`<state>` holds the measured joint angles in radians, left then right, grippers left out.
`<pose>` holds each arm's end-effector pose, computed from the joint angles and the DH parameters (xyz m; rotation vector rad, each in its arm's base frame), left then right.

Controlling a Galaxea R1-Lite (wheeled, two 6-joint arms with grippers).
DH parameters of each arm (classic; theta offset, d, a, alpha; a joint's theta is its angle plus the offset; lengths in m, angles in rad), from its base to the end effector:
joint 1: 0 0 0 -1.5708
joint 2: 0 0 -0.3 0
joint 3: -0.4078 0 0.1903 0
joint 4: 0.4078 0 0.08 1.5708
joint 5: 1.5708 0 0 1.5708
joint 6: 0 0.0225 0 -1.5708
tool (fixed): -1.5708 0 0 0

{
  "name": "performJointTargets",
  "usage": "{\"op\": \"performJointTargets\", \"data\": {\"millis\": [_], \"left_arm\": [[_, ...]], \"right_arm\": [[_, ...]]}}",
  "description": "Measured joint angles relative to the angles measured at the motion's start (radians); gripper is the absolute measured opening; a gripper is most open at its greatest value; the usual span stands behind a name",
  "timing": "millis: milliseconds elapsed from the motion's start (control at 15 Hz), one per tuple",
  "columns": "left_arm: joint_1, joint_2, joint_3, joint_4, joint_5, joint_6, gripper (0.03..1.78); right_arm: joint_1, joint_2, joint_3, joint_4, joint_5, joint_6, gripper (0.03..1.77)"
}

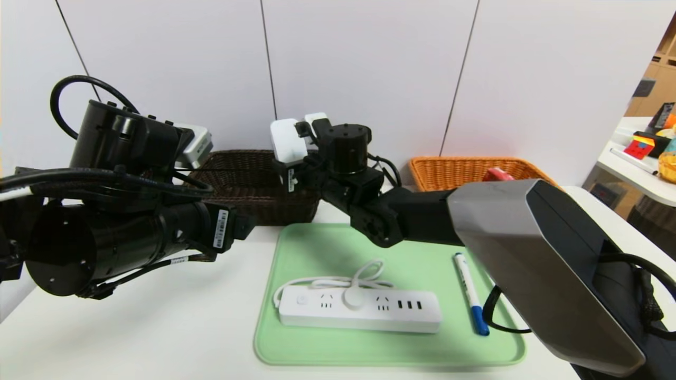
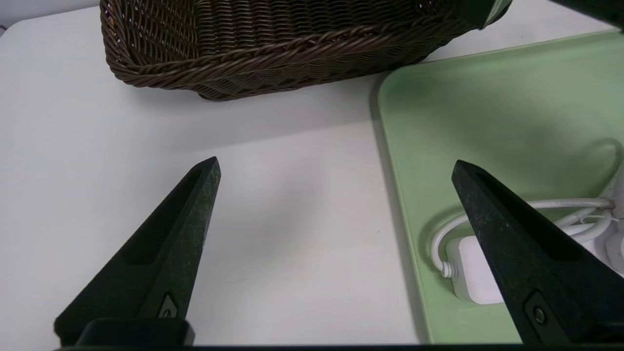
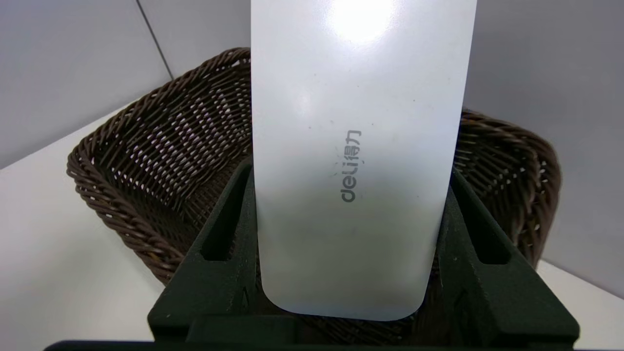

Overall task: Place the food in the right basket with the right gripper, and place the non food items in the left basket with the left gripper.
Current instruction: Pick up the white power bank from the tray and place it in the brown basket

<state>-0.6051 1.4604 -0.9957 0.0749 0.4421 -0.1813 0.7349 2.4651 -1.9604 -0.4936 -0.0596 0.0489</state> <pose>0.2053 -0.1303 0.2358 0.0925 0.4790 -0.1157 0.3910 0.3516 0.1683 0.0426 0.0269 0.6749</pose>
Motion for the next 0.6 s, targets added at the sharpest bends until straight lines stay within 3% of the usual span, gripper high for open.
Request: {"op": "performJointTargets", "data": {"millis": [467,600], "left_arm": [[-0.001,0.008,-0.004,0.000,0.000,0.000,1.69],[-0.002,0.008,-0.004,0.000,0.000,0.000,1.69]], "right_arm": [[0.000,0.027,0.000,-0.004,0.001,0.000,1.00],[0.000,0.033,0.000,-0.011,-0.001,-0.004,1.17]]}}
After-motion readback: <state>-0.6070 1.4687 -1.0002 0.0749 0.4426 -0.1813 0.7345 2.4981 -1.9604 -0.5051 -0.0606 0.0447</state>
